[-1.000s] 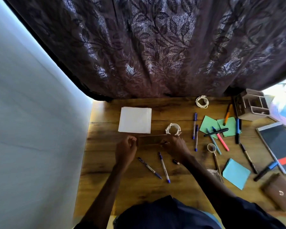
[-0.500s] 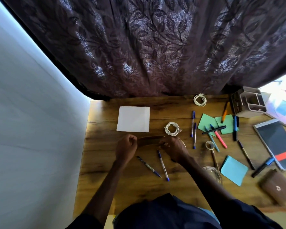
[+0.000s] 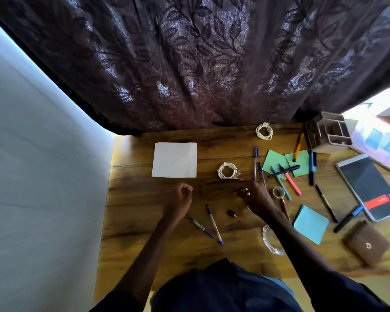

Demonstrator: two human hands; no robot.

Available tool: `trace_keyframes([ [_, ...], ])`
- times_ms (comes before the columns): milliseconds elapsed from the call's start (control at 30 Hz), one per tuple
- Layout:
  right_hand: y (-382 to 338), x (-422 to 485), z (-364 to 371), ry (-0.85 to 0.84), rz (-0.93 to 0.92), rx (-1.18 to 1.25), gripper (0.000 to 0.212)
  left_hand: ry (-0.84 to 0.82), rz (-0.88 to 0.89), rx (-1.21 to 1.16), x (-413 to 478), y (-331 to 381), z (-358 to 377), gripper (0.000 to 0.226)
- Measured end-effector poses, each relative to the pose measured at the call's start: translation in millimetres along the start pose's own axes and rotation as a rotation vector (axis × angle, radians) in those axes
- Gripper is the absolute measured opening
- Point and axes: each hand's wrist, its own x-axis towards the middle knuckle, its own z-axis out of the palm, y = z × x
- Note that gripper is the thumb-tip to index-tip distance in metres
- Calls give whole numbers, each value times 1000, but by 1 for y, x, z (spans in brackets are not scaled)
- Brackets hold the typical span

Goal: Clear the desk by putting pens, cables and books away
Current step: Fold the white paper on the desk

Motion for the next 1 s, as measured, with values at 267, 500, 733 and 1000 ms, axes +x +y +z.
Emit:
trace_keyframes([
  [267, -37, 15, -5, -87, 176, -115, 30, 87, 4, 31, 9, -6, -16, 20],
  [500, -91, 44, -20, -101, 185, -182, 16, 328, -48, 157, 40, -5, -36, 25],
  [733, -129, 91, -21, -128, 56, -140, 24, 162, -357, 325, 85, 14, -57, 93],
  [1000, -121, 122, 3, -169, 122, -21, 13, 84, -381, 95, 101, 17, -51, 96],
])
